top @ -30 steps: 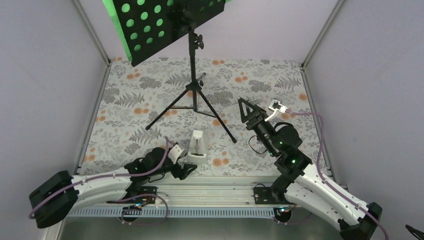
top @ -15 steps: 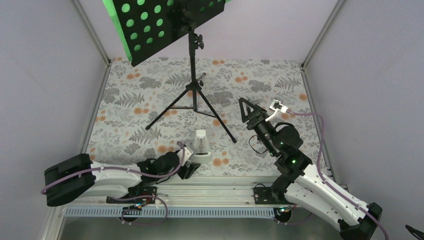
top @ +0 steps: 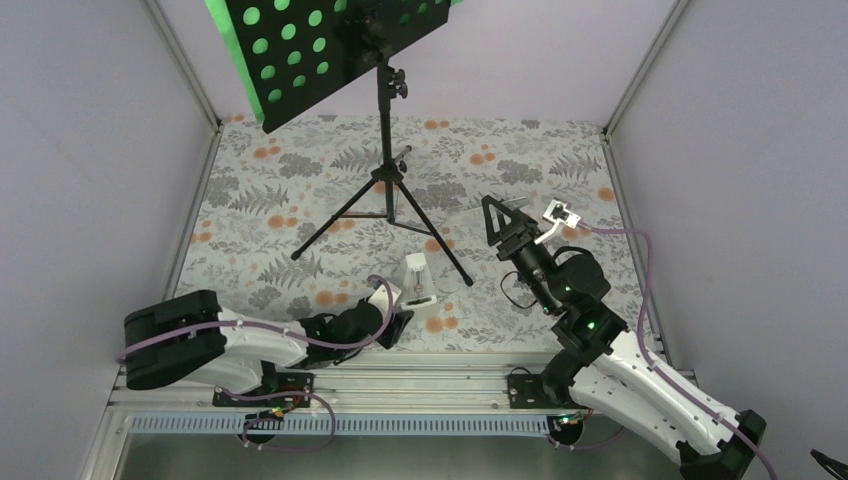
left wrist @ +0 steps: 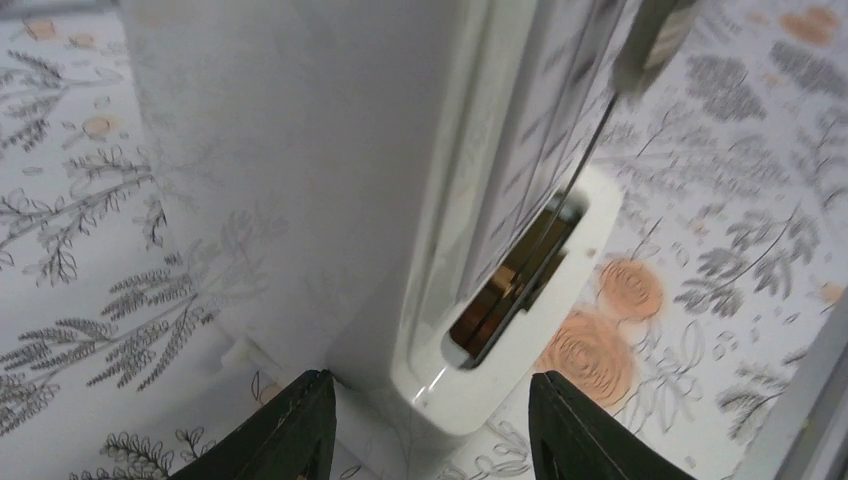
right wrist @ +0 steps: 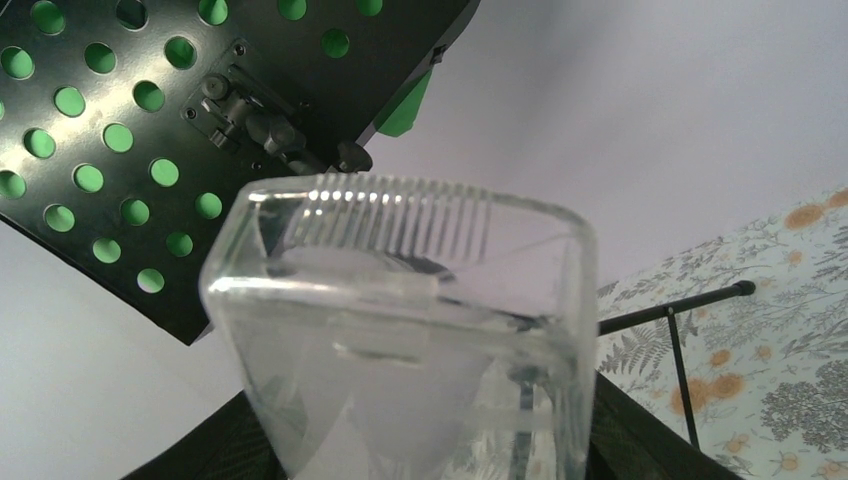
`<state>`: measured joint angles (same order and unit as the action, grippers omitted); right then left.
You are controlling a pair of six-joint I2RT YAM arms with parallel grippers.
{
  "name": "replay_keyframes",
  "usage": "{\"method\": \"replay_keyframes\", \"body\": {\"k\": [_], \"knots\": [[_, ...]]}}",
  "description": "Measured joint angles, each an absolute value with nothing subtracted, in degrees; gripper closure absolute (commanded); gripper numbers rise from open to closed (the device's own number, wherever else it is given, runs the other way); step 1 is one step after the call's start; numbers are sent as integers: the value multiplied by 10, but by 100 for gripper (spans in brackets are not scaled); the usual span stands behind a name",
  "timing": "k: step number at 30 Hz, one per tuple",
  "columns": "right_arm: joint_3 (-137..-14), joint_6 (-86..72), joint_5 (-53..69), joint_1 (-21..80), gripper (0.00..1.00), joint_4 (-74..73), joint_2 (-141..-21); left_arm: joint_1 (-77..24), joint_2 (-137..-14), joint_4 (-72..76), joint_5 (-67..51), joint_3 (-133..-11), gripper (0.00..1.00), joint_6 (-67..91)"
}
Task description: Pack up the instrument practice props
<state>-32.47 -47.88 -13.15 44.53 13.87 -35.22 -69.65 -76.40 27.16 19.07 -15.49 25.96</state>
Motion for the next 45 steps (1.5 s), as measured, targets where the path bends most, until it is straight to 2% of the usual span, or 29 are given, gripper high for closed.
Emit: {"method": "replay_keyframes", "body": {"k": [4,10,16,21,25,35,40,45], "knots": [[-325,-463,-136,445,55,126,-351,-697,-711,269,191,-154,40,259],[-331,-406,-131,446,57,93,-365,-696,-552,214,185,-160,30,233],[-336,-341,-107,452,59,65,-384,-655,-447,97,155,-216,29,226],[-337,-300,-115,493,59,28,-387,-541,-443,30,71,-274,29,239],[-336,-279,-148,563,59,6,-393,-492,-449,7,-1,-288,29,252],[-290,-285,-282,721,59,-21,-417,-437,-471,-31,-81,-315,31,262],[-252,-304,-341,786,58,-6,-459,-432,-474,-18,-107,-274,35,262],[-221,-318,-366,802,57,21,-495,-431,-501,-10,-128,-211,36,265]]}}
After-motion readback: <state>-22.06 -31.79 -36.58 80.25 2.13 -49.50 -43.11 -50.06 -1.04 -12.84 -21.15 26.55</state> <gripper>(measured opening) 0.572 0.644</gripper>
